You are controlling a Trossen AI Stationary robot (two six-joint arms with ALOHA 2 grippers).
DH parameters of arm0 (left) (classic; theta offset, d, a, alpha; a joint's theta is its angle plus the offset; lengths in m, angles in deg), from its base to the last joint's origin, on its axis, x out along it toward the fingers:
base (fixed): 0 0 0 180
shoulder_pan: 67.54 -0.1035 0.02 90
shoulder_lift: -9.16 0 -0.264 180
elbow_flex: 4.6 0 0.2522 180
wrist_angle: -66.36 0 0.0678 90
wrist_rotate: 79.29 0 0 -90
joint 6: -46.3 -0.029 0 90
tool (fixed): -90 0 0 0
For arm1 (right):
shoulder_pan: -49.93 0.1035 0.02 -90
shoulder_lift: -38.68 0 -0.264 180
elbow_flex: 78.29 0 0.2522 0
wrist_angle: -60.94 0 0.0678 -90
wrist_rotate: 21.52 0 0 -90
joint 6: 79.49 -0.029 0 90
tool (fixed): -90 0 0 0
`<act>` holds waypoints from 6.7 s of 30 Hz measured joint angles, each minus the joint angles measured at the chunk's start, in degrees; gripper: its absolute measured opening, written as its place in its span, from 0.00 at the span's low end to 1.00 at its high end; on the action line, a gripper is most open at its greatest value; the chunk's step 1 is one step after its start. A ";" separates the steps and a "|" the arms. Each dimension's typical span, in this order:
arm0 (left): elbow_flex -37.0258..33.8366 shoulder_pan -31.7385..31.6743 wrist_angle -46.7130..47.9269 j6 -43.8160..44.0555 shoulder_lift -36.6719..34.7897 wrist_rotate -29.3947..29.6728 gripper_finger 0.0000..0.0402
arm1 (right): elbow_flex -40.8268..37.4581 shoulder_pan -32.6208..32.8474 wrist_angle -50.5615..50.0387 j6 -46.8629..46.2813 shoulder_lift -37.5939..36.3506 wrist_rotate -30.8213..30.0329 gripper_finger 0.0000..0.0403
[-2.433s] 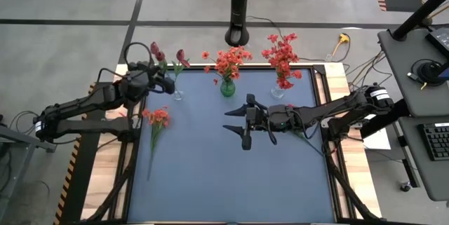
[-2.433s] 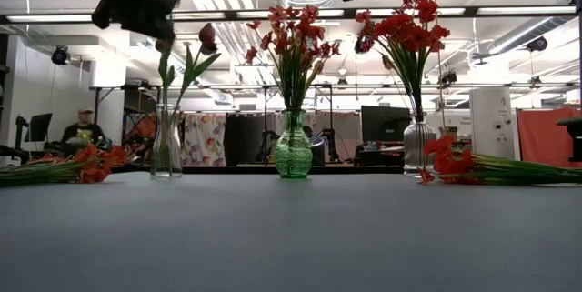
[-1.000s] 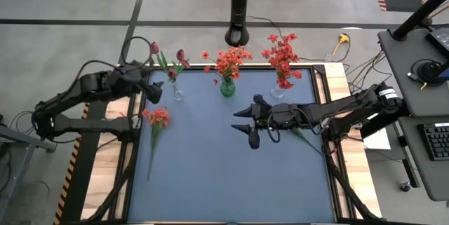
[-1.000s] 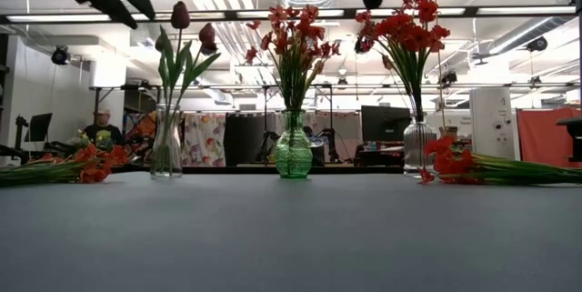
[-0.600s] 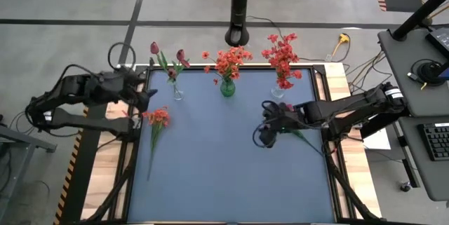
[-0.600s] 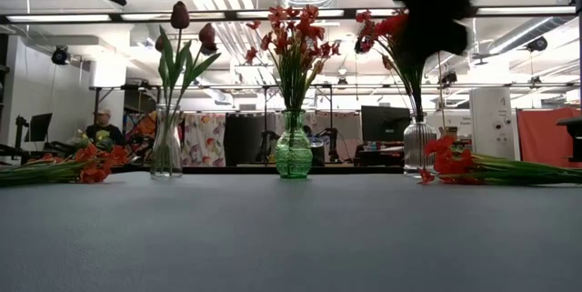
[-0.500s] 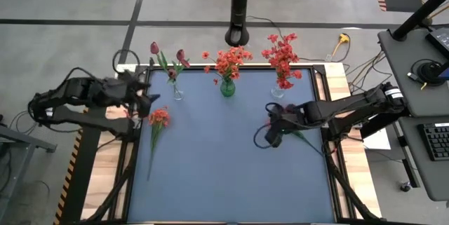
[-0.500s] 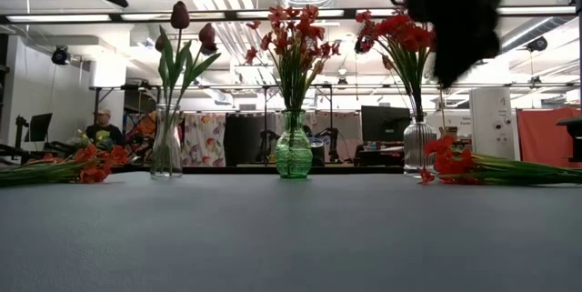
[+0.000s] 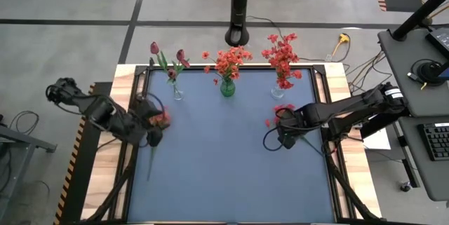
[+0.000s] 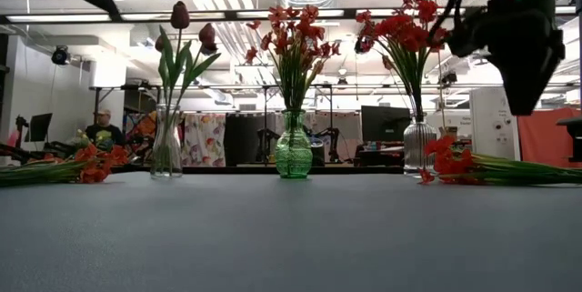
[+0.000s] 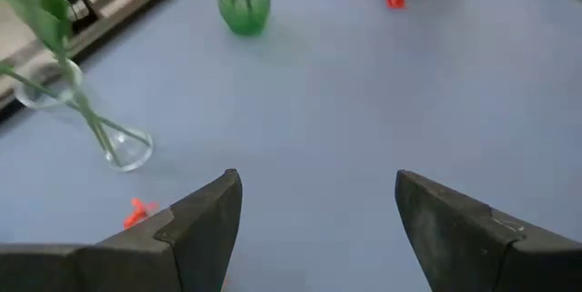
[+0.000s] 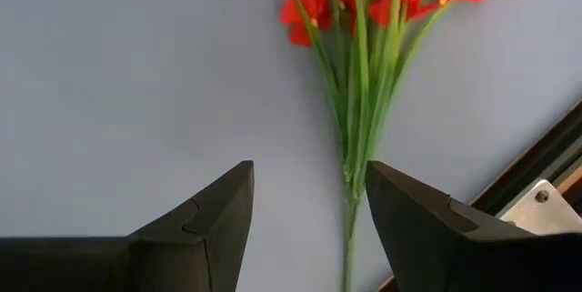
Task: Sort flowers into vase by color
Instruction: Put the red flowers into the right transparent vase
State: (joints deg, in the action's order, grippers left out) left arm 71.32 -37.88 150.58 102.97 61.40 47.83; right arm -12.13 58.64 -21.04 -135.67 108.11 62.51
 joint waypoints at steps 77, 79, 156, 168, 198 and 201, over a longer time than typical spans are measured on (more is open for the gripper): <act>-0.02 10.09 -3.82 5.42 18.63 14.87 0.68 | -16.19 14.52 65.76 34.30 -14.09 -73.29 0.07; -0.03 10.11 -3.83 5.40 18.63 15.02 0.68 | -16.19 14.74 65.76 34.49 -15.80 -78.75 0.07; -0.02 10.11 -1.95 2.29 18.36 20.86 0.68 | -13.07 -20.93 96.47 80.13 -7.68 -43.06 0.07; -0.02 10.11 -1.82 2.31 18.39 20.84 0.68 | -13.07 -21.79 96.85 81.72 -7.19 -43.45 0.07; -0.02 10.10 -1.65 2.31 18.39 20.81 0.68 | -13.07 -22.38 96.77 77.15 -4.48 -50.79 0.07; -0.02 10.09 -1.65 2.31 18.39 20.81 0.68 | -13.07 -22.38 96.20 76.45 -4.50 -52.63 0.07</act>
State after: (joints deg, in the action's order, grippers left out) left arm 71.29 -27.80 148.94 105.28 79.79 68.64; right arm -25.19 36.26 75.16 -59.22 103.61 9.87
